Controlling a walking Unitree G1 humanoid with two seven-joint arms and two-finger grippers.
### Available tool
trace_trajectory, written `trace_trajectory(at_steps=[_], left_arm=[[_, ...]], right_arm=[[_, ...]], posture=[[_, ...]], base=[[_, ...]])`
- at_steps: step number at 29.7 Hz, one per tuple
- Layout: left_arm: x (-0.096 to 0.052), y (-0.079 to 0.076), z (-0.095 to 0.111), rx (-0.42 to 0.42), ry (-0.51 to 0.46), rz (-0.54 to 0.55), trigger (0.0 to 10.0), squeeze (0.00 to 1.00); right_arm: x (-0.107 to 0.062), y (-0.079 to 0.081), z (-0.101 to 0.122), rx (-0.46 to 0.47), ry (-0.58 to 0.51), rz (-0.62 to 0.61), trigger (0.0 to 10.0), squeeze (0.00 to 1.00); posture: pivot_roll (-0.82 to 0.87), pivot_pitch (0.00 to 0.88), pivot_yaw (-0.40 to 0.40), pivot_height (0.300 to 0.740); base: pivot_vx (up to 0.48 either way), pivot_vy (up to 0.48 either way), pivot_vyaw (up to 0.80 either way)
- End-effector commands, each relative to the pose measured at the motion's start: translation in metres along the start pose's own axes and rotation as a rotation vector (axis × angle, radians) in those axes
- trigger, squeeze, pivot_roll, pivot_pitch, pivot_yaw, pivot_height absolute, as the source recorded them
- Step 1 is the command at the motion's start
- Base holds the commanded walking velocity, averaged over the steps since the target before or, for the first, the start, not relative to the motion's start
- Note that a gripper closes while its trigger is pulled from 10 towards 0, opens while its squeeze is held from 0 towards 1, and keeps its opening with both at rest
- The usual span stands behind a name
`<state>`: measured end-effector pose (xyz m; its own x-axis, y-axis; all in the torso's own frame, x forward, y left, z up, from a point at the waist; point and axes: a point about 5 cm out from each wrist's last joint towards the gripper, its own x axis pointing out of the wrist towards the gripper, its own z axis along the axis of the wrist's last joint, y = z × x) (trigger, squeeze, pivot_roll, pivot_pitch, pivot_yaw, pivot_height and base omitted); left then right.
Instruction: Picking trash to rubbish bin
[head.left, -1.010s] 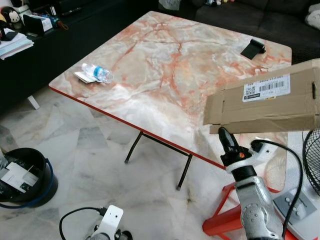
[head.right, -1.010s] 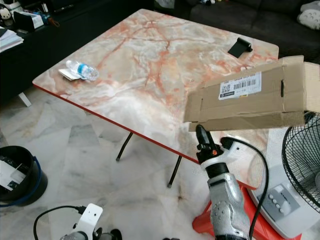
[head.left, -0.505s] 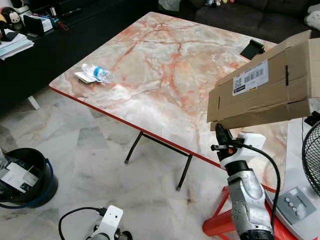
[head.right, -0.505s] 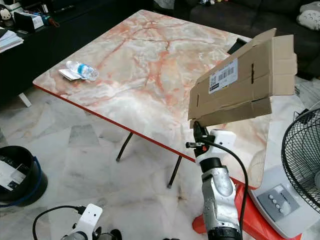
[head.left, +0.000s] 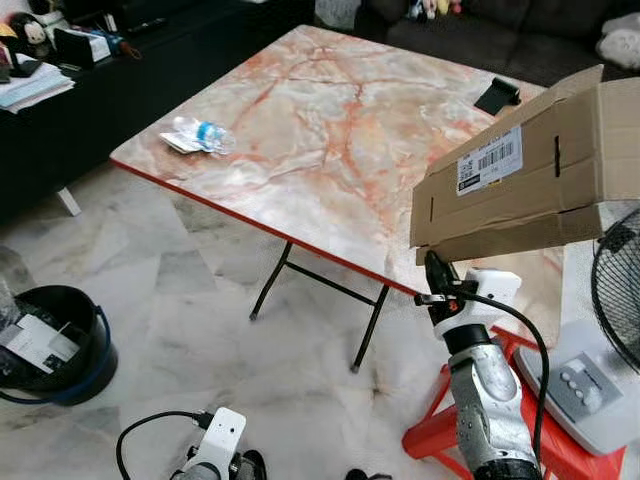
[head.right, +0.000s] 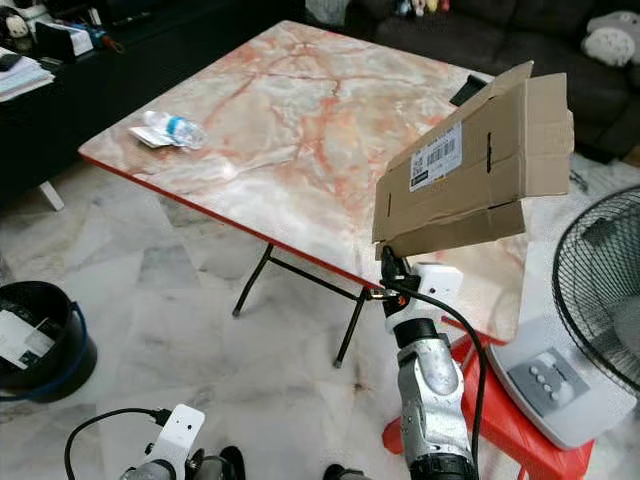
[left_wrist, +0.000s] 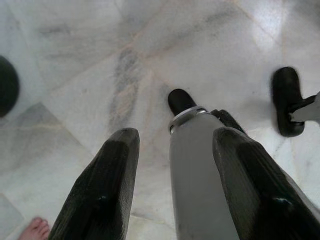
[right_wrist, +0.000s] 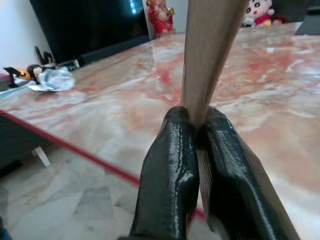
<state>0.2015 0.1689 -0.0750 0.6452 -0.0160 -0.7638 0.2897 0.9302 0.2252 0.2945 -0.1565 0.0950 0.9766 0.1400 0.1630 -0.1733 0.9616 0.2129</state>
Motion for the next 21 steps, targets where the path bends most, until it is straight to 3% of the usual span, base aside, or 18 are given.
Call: trace_trajectory(at_steps=[1,15,21], left_arm=[[-0.003,-0.007,-0.015,-0.004,0.05,-0.018,10.0,0.0],[-0.003,-0.008,-0.014,-0.011,0.048,-0.019,10.0,0.0],[-0.003,-0.008,-0.014,-0.017,0.047,-0.018,10.0,0.0]], right_arm=[[0.0,-0.002,0.0,-0.007,0.001,-0.006,10.0,0.0],[-0.001,-0.006,-0.004,-0.008,0.017,-0.015,10.0,0.0],[-0.006,-0.018,-0.015,0.017,0.066,-0.066,10.0,0.0]], posture=[[0.04,0.111,-0.064,0.74],[0.04,0.12,-0.069,0.74],[0.04,0.122,-0.071,0.74]], base=[[-0.266,0.0,0.0],[-0.251,0.0,0.0],[-0.201,0.0,0.0]])
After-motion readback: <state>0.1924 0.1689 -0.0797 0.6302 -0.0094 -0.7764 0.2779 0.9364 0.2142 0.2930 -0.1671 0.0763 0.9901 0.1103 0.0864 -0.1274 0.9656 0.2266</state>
